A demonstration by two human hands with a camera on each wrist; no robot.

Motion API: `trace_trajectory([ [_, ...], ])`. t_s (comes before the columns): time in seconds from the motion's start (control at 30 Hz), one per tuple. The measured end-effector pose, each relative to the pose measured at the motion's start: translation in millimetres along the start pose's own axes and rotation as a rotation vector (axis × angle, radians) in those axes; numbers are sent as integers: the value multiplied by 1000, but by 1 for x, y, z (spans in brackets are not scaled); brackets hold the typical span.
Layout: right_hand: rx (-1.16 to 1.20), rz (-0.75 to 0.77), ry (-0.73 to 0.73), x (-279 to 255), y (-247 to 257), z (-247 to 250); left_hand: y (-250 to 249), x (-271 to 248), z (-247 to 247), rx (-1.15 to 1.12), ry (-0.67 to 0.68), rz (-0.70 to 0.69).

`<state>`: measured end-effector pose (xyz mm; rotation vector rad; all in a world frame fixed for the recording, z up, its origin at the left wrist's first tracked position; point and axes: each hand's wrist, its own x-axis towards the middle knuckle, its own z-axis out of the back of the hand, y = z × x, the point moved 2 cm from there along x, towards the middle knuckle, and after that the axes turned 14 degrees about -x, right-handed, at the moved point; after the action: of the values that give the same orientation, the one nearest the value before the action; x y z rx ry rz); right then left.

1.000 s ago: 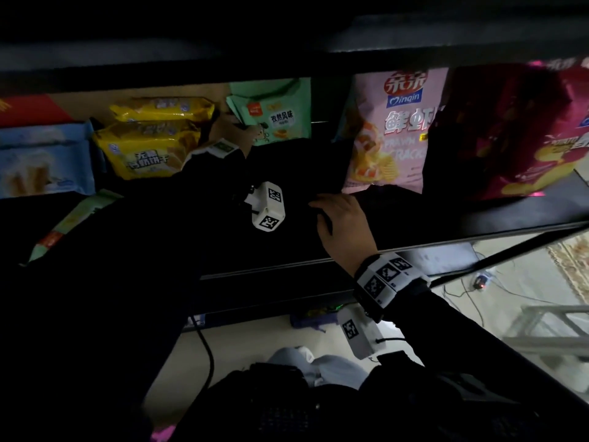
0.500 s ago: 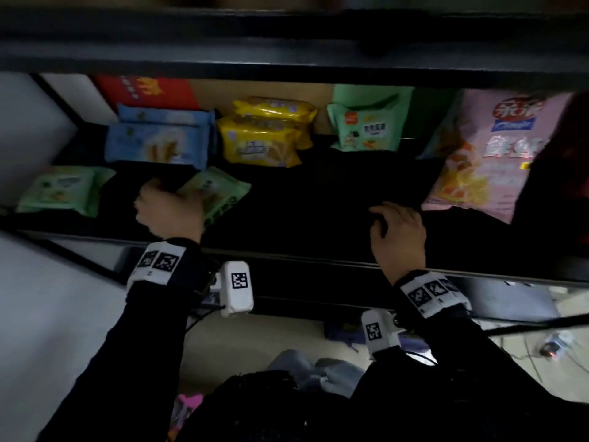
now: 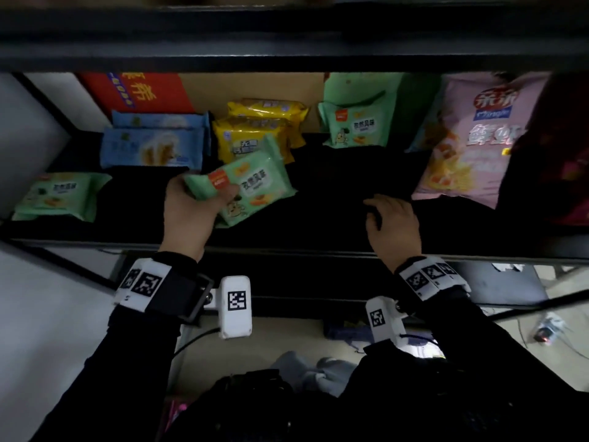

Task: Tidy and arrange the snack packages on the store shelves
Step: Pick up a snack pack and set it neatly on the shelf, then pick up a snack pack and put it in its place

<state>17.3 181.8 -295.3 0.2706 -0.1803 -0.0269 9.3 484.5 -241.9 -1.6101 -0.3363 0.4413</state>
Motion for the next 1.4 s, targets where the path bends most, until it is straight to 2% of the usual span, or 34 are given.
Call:
trace_trajectory([
  [0.1, 9, 43, -12, -6, -12, 5, -9, -9, -56, 52, 309, -2],
  [0.17, -11, 54, -28, -10, -25, 9, -7, -6, -101, 99, 428, 12],
  [0.23, -14, 66, -39, -14, -35, 13, -1, 6, -143, 130, 490, 10],
  [0.4, -4, 95, -43, -15, -41, 14, 15, 58, -200, 151, 430, 42],
  [0.53, -9, 102, -68, -17, -40, 13, 31, 79, -214, 236, 365, 19],
  [0.67, -16, 106, -118, -17, -39, 12, 31, 79, -220, 249, 366, -23],
  [0.83, -37, 66, -109, -18, -36, 11, 27, 74, -223, 348, 331, -62],
  [0.97, -28, -23, -38, -8, -32, 11, 16, 65, -217, 459, 342, -84],
  [1.03, 28, -52, 13, 4, -25, 11, 12, 54, -208, 443, 352, -111],
  [1.13, 216, -13, 130, 31, -9, 10, 8, 38, -182, 388, 363, -127],
  [1.2, 326, -2, 261, 50, 7, 7, 6, 36, -152, 349, 294, -145],
  [1.3, 426, -2, 440, 73, 34, -6, 5, 52, -95, 275, 92, -138],
  [1.4, 509, 65, 560, 94, 73, -18, 9, 84, -54, 203, -2, -117],
])
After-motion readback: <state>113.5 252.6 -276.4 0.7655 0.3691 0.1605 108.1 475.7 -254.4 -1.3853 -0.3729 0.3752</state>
